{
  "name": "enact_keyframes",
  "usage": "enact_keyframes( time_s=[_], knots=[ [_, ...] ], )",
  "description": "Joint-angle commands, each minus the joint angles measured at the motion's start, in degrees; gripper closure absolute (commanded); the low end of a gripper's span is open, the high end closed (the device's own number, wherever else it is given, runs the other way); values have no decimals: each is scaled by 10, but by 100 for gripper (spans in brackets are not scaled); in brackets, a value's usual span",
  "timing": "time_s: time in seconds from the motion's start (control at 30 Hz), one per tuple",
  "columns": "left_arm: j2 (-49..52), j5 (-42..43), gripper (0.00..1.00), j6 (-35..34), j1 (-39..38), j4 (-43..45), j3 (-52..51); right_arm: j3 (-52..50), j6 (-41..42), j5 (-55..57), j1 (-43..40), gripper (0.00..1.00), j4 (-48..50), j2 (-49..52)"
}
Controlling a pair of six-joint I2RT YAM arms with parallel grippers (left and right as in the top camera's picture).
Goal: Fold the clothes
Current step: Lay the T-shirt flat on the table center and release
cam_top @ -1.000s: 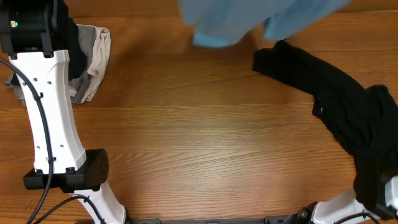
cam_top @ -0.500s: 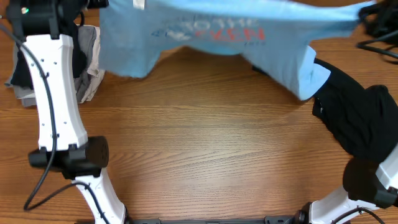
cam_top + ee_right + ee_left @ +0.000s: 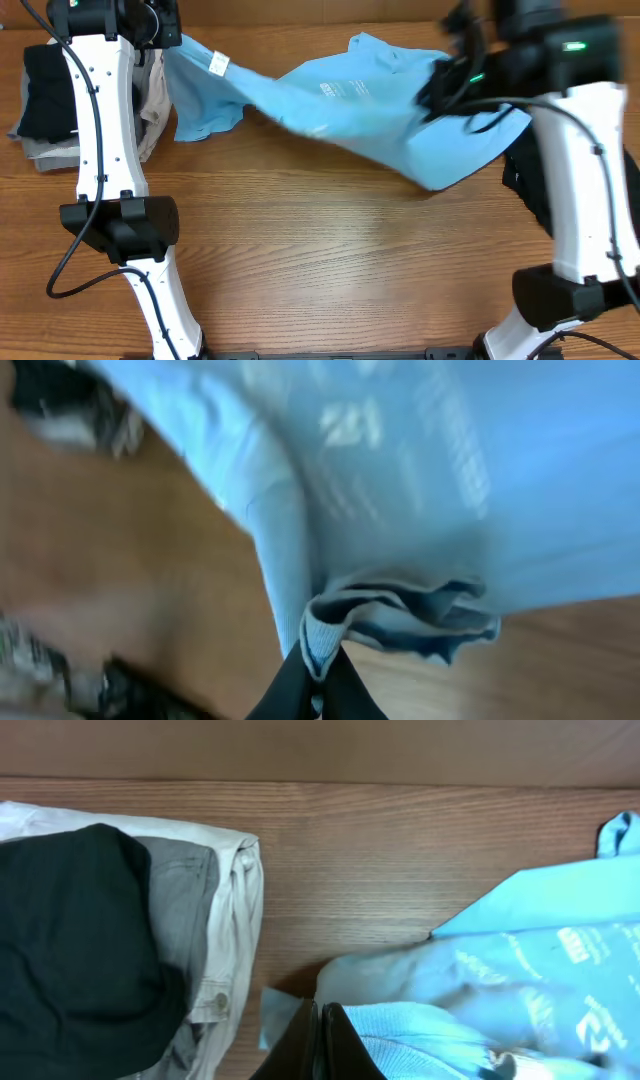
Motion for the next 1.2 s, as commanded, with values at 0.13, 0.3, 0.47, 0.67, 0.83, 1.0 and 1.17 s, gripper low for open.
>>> enact_keyframes(
  time_s=[0.13,0.3,0.47,0.67,0.83,1.0,1.17],
  knots=[
    [0,-19,93,33,22,-24,6,-143,44,38,131,96,35,-12],
    [0,-18,77,33,40,-32,6,-213,81,37,209,96,49,-12],
    [0,-18,34,33,50,-30,6,-252,117,38,310,96,64,-12],
    [0,-18,15,33,51,-16,6,-257,149,33,420,90,76,-12],
    [0,-18,8,35,51,-12,6,-257,154,29,478,31,60,-12],
    [0,-12,8,49,50,-21,6,-255,179,44,483,29,52,-17],
    [0,65,9,72,46,-45,6,-240,230,156,392,25,47,-50]
  ],
)
